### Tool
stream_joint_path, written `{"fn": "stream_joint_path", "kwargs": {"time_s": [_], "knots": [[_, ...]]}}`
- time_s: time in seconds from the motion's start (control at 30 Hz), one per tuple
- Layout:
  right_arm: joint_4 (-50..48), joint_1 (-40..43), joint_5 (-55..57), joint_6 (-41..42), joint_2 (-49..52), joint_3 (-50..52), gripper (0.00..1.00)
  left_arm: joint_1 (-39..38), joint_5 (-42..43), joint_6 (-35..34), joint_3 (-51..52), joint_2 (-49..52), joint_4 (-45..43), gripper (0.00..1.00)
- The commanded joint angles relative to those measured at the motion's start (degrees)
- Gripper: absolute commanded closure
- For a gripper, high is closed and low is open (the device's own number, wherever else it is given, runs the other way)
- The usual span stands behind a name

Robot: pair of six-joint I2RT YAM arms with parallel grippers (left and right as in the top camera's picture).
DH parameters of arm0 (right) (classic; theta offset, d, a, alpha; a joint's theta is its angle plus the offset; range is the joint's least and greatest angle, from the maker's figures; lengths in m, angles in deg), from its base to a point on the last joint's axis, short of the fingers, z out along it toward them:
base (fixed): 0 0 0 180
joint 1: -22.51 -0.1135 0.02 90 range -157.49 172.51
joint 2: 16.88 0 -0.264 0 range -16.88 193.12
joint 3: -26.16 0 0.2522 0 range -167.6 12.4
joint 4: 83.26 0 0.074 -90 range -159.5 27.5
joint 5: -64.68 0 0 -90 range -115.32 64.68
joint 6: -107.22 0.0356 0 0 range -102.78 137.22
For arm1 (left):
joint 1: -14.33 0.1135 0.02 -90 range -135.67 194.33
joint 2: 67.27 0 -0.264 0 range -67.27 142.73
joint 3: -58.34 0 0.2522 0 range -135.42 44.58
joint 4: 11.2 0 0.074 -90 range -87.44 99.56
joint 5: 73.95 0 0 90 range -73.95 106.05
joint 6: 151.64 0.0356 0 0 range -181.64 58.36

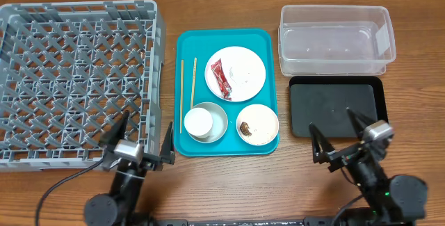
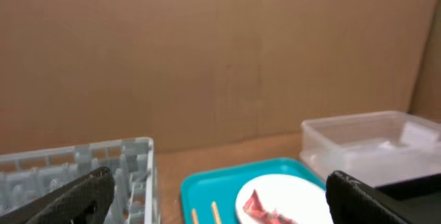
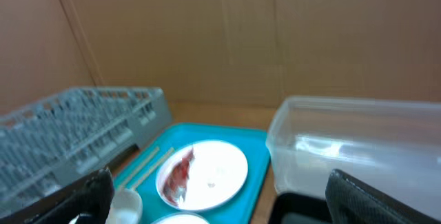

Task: Sort waste into correct bins and load items into the dishwasher
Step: 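Reach the right gripper to the red wrapper on the white plate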

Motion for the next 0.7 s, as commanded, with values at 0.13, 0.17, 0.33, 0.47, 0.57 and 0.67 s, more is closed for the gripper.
{"fn": "stream_joint_path", "kwargs": {"time_s": [0.13,0.17,0.33,0.47,0.57,0.67], "knots": [[11.3,-0.2,-4.0,0.7,22.5,-23.4,0.00,0.1,4.0,-2.2,-23.3,15.2,18.0,0.00],[13.8,-0.2,-4.6,0.7,26.2,-27.2,0.00,0.1,5.2,-2.2,-26.5,18.2,20.7,0.00],[32.0,-0.2,-4.6,0.0,45.0,-48.5,0.00,0.1,12.8,-2.2,-43.7,34.9,33.3,0.00],[43.2,-0.2,-5.9,0.7,58.1,-63.6,0.00,0.1,17.7,-2.4,-57.1,47.8,43.8,0.00],[47.0,-0.2,-11.8,0.7,64.0,-68.8,0.00,0.1,18.3,-2.3,-64.7,55.6,49.7,0.00],[44.6,-0.2,-16.4,0.7,67.1,-69.5,0.00,0.1,20.6,-2.4,-68.6,61.0,51.9,0.00]]}}
